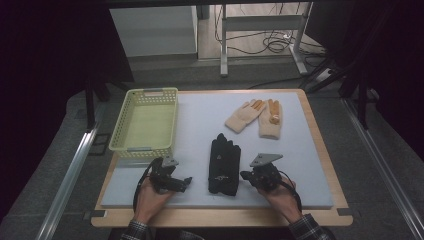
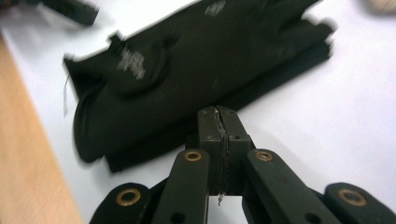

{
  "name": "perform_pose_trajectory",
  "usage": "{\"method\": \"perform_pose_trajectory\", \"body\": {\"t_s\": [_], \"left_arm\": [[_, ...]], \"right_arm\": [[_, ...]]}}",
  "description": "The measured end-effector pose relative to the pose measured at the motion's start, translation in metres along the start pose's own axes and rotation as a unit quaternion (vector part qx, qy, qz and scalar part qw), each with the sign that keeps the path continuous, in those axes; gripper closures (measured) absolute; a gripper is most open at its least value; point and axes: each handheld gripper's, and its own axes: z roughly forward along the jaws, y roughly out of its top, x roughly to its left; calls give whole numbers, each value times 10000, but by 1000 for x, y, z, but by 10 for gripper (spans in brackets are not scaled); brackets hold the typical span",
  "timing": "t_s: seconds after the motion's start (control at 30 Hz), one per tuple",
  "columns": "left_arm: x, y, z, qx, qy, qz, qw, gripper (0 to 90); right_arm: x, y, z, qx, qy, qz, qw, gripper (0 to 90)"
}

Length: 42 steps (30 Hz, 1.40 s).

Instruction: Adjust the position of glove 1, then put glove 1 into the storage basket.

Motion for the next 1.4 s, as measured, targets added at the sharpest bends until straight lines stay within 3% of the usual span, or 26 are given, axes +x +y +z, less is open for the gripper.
{"method": "perform_pose_trajectory", "body": {"t_s": [0.27,0.7,1.1,1.23,1.4], "left_arm": [[5,-3,-2,-8,-69,39,10000,16],[9,-5,-4,27,-185,174,9997,18],[9,-5,-4,28,-194,156,9997,17],[9,-5,-4,25,-199,150,9997,17],[9,-5,-4,28,-197,146,9997,16]], "right_arm": [[13,-17,10,38,357,-30,9994,885],[36,3,34,20,522,-335,9981,884],[49,27,63,-24,591,-518,9969,880],[50,28,62,-7,677,-545,9962,791],[50,26,54,-43,543,-647,9964,682]]}}
